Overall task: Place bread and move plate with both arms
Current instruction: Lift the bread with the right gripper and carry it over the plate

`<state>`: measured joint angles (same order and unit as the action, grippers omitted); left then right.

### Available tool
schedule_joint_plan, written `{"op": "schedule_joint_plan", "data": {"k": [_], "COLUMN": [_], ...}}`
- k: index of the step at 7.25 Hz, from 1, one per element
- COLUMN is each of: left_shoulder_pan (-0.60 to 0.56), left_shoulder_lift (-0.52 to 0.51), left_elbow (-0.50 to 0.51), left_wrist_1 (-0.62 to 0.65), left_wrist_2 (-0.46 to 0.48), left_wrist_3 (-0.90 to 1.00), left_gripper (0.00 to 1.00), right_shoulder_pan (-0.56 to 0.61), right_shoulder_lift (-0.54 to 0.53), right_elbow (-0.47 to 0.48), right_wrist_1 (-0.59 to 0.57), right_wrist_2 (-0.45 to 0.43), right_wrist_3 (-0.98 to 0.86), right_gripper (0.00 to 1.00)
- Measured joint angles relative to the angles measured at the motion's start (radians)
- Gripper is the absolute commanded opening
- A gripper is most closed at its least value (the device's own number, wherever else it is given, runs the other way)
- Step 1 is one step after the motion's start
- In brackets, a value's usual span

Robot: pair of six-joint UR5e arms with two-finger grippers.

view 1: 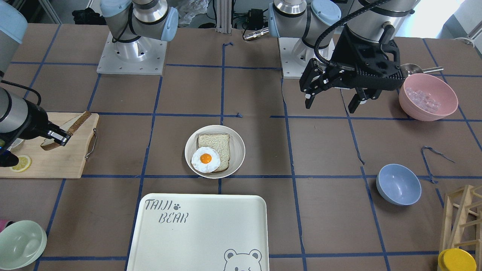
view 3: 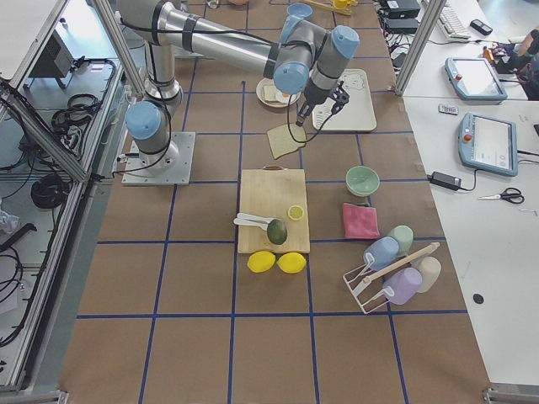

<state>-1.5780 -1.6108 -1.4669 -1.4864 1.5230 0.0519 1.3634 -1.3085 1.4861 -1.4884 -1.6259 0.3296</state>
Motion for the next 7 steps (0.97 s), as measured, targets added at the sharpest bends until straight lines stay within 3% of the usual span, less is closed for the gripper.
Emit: {"op": "schedule_joint_plan", "data": {"k": [5, 7], "left_shoulder_pan": [0.0, -0.001], "left_shoulder_lift": [0.004, 0.005], "left_elbow": [-0.019, -0.02], "left_wrist_1": [0.01, 0.012], "left_wrist_2": [0.002, 0.002], "left_wrist_3": [0.0, 0.0], "left_gripper": [1.0, 1.0], "right_shoulder_pan": [0.308, 0.398], "right_shoulder_lift": [0.061, 0.094], "right_elbow": [-0.11, -0.121], "right_wrist_1": [-0.001, -0.018], "right_wrist_2": [0.178, 0.243], "right_wrist_3": [0.486, 0.593], "right_gripper": [0.0, 0.0]}}
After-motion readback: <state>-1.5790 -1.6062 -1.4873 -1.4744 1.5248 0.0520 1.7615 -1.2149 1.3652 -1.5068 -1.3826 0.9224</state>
